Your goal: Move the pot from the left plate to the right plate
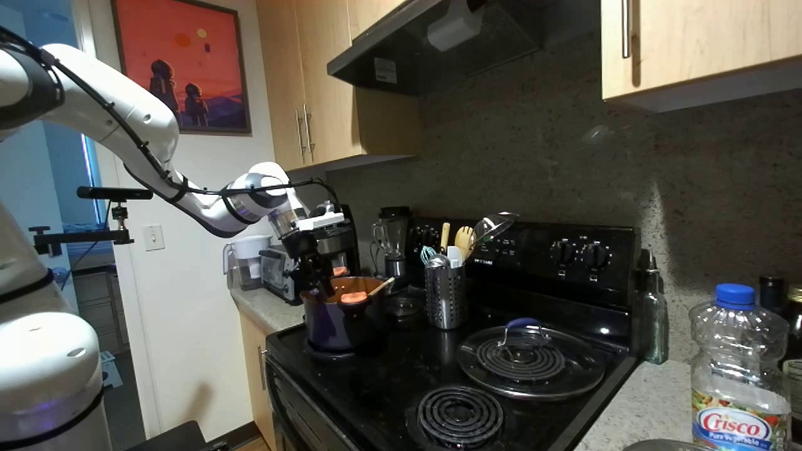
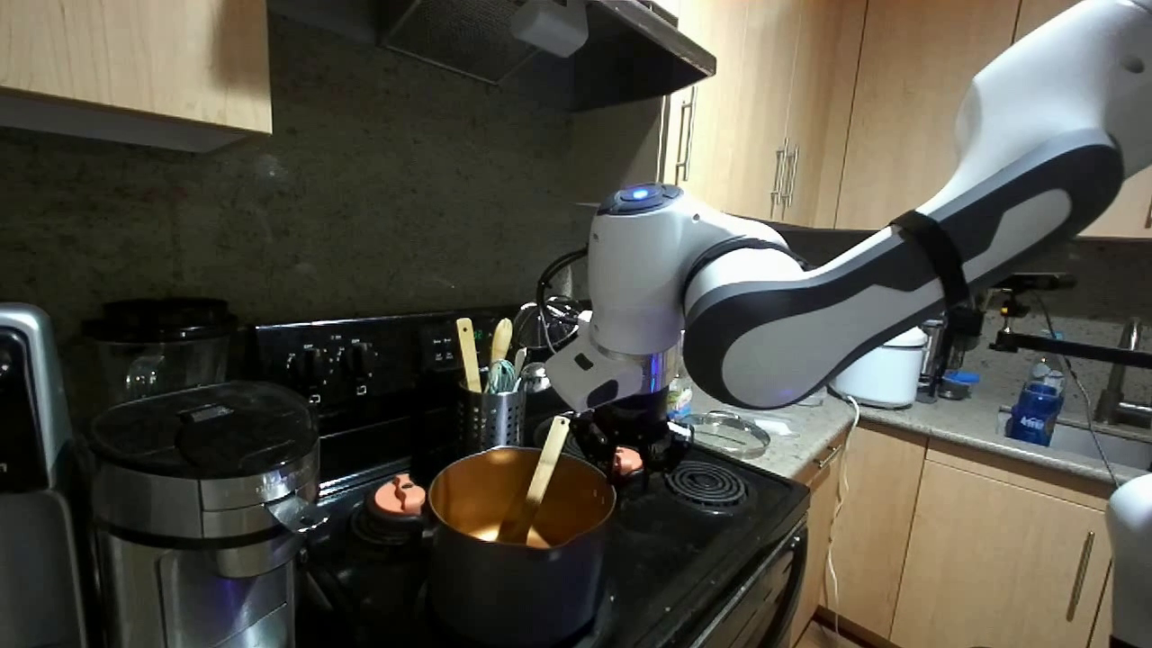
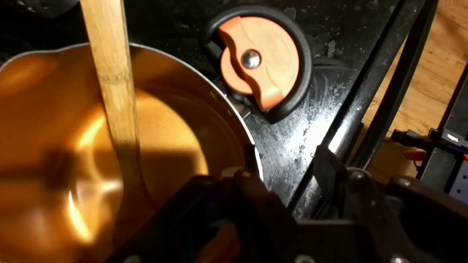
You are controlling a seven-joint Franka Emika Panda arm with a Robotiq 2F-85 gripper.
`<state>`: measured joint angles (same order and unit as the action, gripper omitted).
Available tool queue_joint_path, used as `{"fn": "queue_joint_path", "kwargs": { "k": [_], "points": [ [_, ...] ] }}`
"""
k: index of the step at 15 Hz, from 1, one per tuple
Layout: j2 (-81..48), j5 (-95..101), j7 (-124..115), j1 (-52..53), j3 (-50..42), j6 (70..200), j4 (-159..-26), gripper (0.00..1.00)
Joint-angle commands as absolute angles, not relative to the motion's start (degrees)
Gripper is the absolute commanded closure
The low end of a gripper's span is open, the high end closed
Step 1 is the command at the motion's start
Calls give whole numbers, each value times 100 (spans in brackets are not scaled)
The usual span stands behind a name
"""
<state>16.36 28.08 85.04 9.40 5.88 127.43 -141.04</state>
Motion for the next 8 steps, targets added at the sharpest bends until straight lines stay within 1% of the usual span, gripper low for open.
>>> {"fn": "queue_joint_path", "kwargs": {
  "k": [1, 4, 8],
  "points": [
    [1741, 2867, 8597, 954, 589, 12837, -14206, 24],
    [1570, 2877, 8680, 990, 605, 12939, -14134, 1],
    [1193, 2809, 9025, 1070, 596, 13259, -13981, 0]
  ]
}}
